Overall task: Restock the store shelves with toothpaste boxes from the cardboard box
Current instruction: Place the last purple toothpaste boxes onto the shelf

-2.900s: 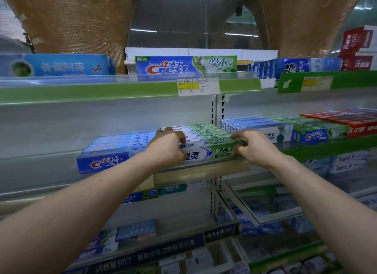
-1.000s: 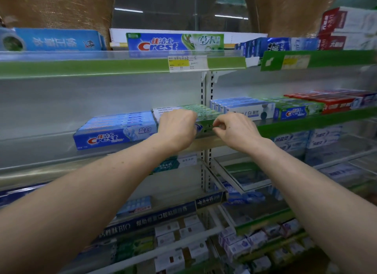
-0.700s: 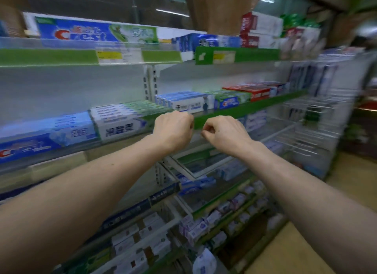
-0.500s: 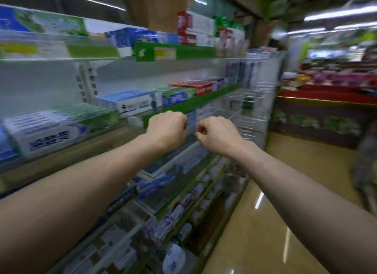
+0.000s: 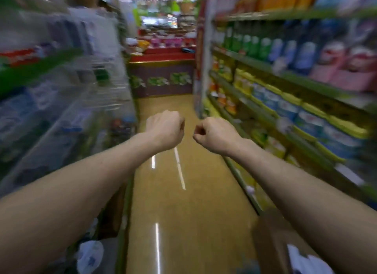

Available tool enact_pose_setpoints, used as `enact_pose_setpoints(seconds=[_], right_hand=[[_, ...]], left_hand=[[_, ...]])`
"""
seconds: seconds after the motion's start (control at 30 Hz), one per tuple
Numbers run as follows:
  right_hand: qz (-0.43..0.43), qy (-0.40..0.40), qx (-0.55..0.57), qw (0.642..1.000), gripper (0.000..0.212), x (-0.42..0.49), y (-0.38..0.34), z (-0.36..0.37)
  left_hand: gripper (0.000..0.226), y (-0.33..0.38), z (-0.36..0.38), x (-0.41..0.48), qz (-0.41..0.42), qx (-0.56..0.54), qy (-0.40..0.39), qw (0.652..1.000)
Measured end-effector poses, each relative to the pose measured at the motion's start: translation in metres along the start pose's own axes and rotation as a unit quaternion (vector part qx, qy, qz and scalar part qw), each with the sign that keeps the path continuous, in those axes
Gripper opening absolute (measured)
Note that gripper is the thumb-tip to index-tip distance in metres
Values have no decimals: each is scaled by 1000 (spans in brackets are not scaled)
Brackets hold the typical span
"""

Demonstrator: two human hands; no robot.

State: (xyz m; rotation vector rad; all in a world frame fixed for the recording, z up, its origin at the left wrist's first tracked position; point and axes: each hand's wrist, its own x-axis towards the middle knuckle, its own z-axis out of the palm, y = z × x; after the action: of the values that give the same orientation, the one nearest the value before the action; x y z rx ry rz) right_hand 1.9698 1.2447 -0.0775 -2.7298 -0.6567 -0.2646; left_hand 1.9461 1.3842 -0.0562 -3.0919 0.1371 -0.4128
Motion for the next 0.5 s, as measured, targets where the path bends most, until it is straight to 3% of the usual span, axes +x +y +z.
enact_pose_setpoints(seconds=[0.23,0.5], right_hand=[[145,10,-56,988,14,-117,122,-47],[264,-11,-30,964,12,-229,241,-55]], left_hand=[[14,170,17,11,195,-37,-34,979],[10,338,71,0,312,-67,-87,944]])
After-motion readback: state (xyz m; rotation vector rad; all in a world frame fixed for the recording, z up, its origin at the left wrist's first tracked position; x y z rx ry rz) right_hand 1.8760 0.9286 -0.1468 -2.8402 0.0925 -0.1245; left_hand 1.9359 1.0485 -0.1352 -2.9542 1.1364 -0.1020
